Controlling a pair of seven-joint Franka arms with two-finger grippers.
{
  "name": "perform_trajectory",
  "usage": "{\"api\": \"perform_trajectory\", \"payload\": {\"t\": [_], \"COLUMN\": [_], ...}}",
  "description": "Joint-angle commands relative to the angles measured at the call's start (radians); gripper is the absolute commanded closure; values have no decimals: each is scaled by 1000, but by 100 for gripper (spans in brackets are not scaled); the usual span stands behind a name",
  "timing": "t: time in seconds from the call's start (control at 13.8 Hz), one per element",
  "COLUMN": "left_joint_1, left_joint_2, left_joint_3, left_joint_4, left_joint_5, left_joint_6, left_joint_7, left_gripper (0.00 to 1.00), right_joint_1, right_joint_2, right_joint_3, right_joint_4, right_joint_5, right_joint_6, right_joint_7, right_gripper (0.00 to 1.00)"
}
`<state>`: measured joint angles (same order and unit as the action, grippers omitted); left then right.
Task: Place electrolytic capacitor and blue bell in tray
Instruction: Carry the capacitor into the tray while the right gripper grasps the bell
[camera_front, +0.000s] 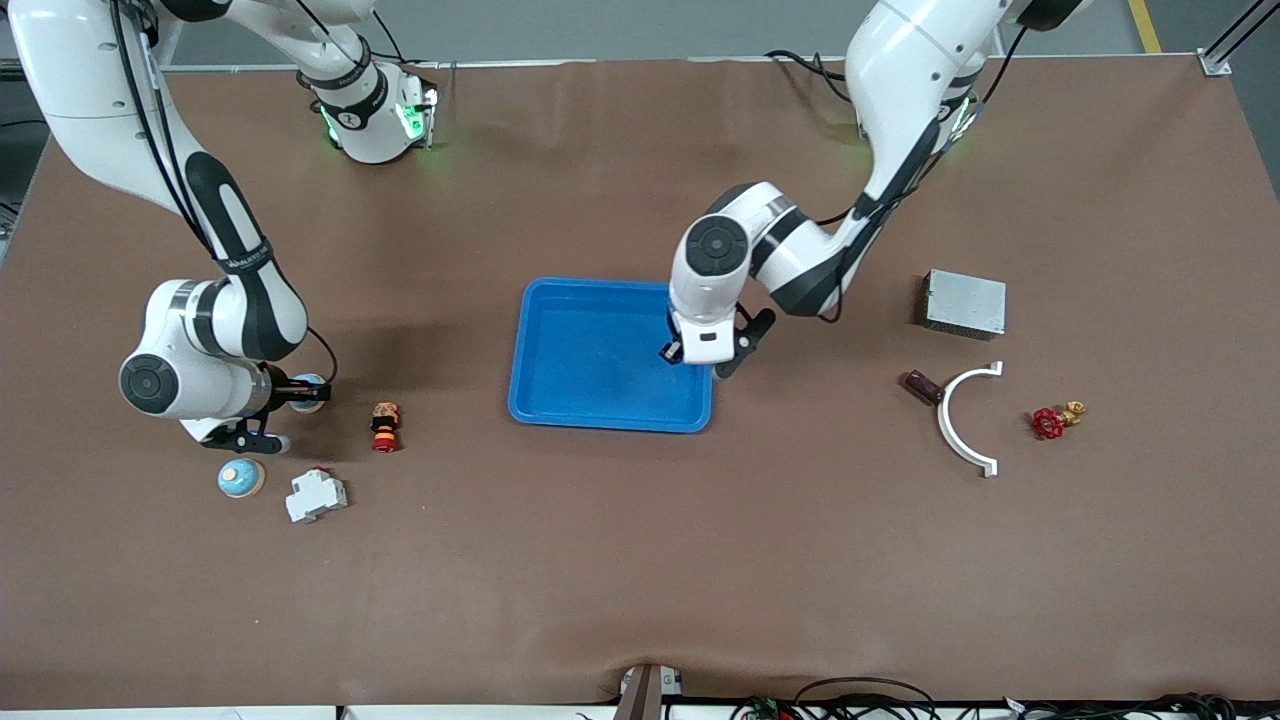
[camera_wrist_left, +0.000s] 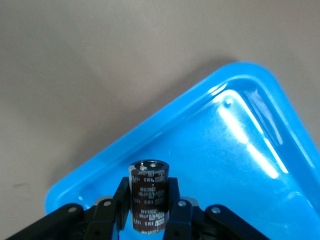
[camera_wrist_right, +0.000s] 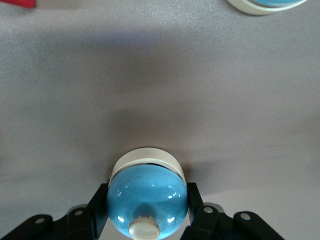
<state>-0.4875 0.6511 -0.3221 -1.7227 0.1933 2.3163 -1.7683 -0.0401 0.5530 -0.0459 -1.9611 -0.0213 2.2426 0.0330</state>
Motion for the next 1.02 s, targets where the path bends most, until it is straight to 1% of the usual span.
{"api": "perform_trajectory", "payload": {"t": [0.0, 0.07, 0.15, 0.22, 0.29, 0.36, 0.44, 0.58, 0.73, 0.87, 0.95], "left_joint_1": [-42, -45, -45, -45, -46, -49, -45, -26, 19, 69, 95], "left_joint_2": [56, 61, 64, 64, 65, 61, 53, 12, -68, -126, -158], "left_joint_3": [12, 12, 12, 12, 12, 14, 12, 14, 12, 11, 12], "left_joint_4": [52, 51, 46, 42, 40, 40, 40, 45, 40, 41, 38], "left_joint_5": [72, 72, 72, 74, 74, 74, 74, 74, 74, 74, 74], "left_joint_6": [-5, -5, -5, -5, -6, -11, -18, -52, -106, -169, -192], "left_joint_7": [-89, -100, -117, -129, -131, -131, -131, -129, -129, -114, -109], "left_gripper": [100, 100, 94, 58, 10, 0, 0, 0, 0, 0, 0], "right_joint_1": [-1, -1, -1, -1, -1, 2, 12, 52, 142, 228, 264], "right_joint_2": [-10, -16, -28, -57, -91, -114, -134, -185, -232, -258, -258], "right_joint_3": [4, 6, 7, 15, 30, 37, 49, 73, 81, 81, 81], "right_joint_4": [-9, -9, -7, 2, 19, 42, 66, 77, 79, 77, 79], "right_joint_5": [3, 3, 3, 4, 4, 4, 7, 15, 15, 56, 92], "right_joint_6": [-8, -17, -35, -76, -131, -190, -248, -322, -379, -399, -399], "right_joint_7": [-2, -1, -1, 4, 16, 31, 65, 169, 336, 460, 500], "right_gripper": [77, 77, 77, 77, 77, 77, 76, 76, 76, 76, 76]}}
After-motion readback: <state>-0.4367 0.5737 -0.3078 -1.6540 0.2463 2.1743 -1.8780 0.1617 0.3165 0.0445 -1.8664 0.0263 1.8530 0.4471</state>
